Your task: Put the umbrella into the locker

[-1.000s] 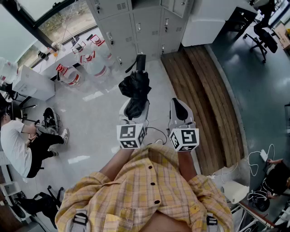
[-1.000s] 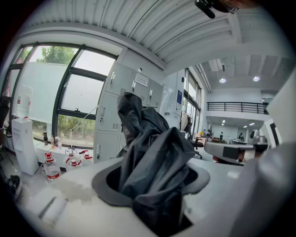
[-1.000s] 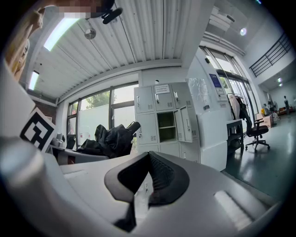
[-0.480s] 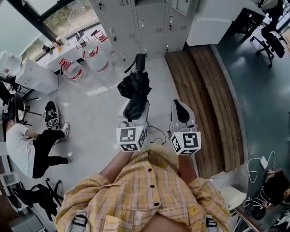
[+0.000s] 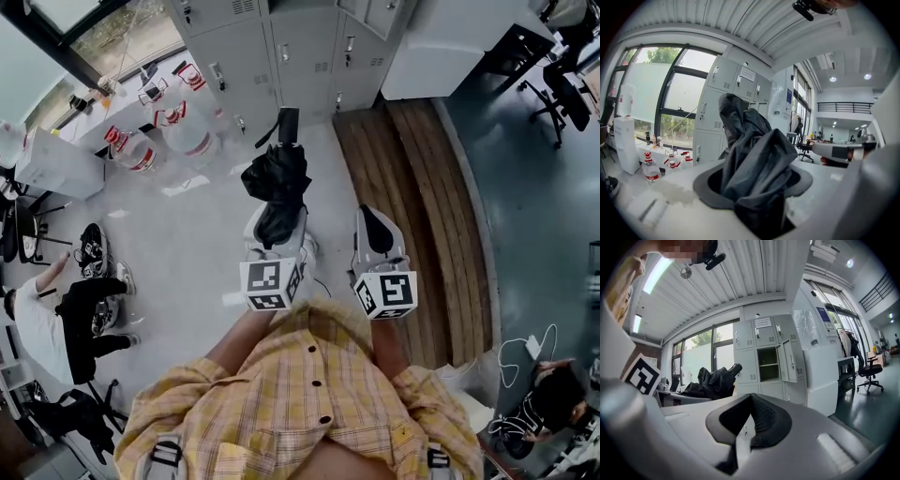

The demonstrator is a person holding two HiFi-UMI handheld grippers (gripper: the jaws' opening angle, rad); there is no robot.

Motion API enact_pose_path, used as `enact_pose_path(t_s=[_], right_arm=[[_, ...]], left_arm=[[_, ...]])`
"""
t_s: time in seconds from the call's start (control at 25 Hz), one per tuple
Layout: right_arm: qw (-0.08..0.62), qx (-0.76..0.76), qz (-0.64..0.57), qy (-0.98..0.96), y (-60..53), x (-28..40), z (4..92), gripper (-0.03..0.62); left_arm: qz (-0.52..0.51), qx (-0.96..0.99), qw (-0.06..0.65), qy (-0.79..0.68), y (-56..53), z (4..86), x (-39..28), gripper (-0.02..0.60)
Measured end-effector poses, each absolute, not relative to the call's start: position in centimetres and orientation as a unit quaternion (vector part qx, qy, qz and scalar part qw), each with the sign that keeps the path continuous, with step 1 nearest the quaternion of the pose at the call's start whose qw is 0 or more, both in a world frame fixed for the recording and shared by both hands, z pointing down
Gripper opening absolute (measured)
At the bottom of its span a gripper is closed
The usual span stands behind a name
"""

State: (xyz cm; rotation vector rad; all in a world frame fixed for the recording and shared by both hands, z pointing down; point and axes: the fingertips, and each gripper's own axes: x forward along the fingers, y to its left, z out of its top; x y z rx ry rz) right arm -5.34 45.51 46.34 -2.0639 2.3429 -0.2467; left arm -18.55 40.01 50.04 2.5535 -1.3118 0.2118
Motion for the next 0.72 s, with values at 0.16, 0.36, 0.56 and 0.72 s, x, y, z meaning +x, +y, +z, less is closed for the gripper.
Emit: enact_pose_path(t_s=[0.16,0.36,0.56,0.72], right_arm=[[0.000,-0.663,-0.078,0.745,39.0,-2.8,45.8,-0.002],[-0.005,-0.659,-0.077,0.748,31.4,-1.3,44.5,-0.002],[-0.009,-0.656,-0.070,0.751,23.3,-0.3,43.5,-0.002],[-0.011,-0.662,-0.061,0.747,18.2,0.6,43.0,-0.002]], left_arm=[[0.072,0.880,0.135,-0.450,33.5,49.6,-16.0,0.258],[0.072,0.880,0.141,-0.448,26.4,48.5,-14.1,0.258],[0.065,0.880,0.148,-0.447,18.3,47.7,-12.6,0.258],[0.063,0.883,0.148,-0.441,13.0,47.6,-11.6,0.258]])
